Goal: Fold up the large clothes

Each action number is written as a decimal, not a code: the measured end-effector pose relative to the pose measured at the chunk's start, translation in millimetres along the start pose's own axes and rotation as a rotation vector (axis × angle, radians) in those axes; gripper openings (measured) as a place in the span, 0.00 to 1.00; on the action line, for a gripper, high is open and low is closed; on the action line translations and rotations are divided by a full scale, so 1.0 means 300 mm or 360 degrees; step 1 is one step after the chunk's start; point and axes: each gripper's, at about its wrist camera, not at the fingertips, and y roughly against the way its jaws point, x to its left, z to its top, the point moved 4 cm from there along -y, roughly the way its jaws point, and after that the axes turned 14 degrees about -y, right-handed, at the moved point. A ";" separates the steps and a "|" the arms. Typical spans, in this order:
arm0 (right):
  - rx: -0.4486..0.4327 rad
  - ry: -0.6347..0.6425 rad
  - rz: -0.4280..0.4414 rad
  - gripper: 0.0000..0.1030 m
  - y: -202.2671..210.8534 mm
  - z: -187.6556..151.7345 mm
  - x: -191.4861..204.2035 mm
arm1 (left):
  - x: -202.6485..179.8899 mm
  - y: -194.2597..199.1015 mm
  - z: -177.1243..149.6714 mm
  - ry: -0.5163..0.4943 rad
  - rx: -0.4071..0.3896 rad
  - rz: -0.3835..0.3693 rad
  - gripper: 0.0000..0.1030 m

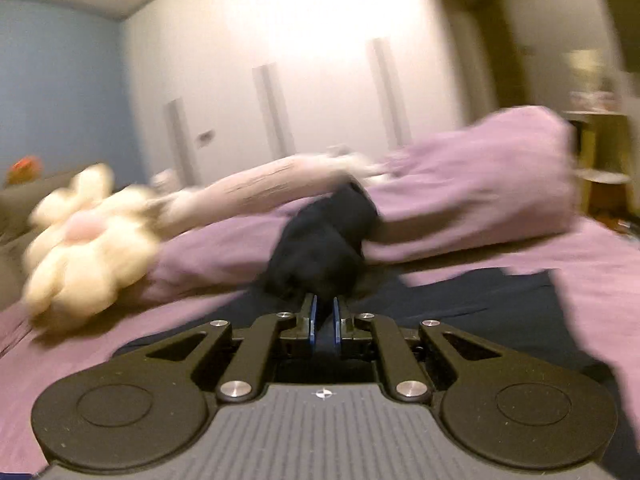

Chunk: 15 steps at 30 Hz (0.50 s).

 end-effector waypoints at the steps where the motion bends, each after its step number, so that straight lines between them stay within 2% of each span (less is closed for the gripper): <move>1: 0.0020 -0.0045 -0.0054 0.15 -0.011 0.010 -0.071 | -0.021 -0.039 0.031 0.0017 0.0029 -0.0044 0.89; 2: 0.0096 -0.0106 -0.0085 0.34 -0.040 0.009 -0.144 | -0.042 -0.072 0.053 0.0043 0.0043 -0.0106 0.89; 3: 0.0195 -0.0194 -0.0139 0.39 -0.069 0.001 -0.218 | -0.057 -0.109 0.075 0.0066 0.0059 -0.0173 0.88; 4: 0.0279 -0.0314 -0.0186 0.39 -0.091 -0.011 -0.295 | -0.074 -0.145 0.093 0.0075 0.0087 -0.0190 0.88; 5: 0.0325 -0.0403 -0.0176 0.39 -0.100 -0.018 -0.343 | -0.090 -0.174 0.105 0.0052 0.0107 -0.0180 0.88; 7: 0.0419 -0.0605 -0.0093 0.40 -0.109 -0.032 -0.415 | -0.127 -0.232 0.123 -0.0064 0.0152 -0.0103 0.87; 8: 0.0431 -0.0680 -0.0033 0.45 -0.108 -0.034 -0.432 | -0.140 -0.237 0.116 -0.0092 0.0168 -0.0047 0.87; 10: 0.0445 -0.0771 0.0074 0.51 -0.118 -0.043 -0.431 | -0.150 -0.260 0.111 -0.0144 0.0170 -0.0004 0.87; 15: 0.0551 -0.0889 0.0106 0.52 -0.246 -0.073 -0.405 | -0.126 -0.276 0.087 -0.0140 0.0172 0.0081 0.87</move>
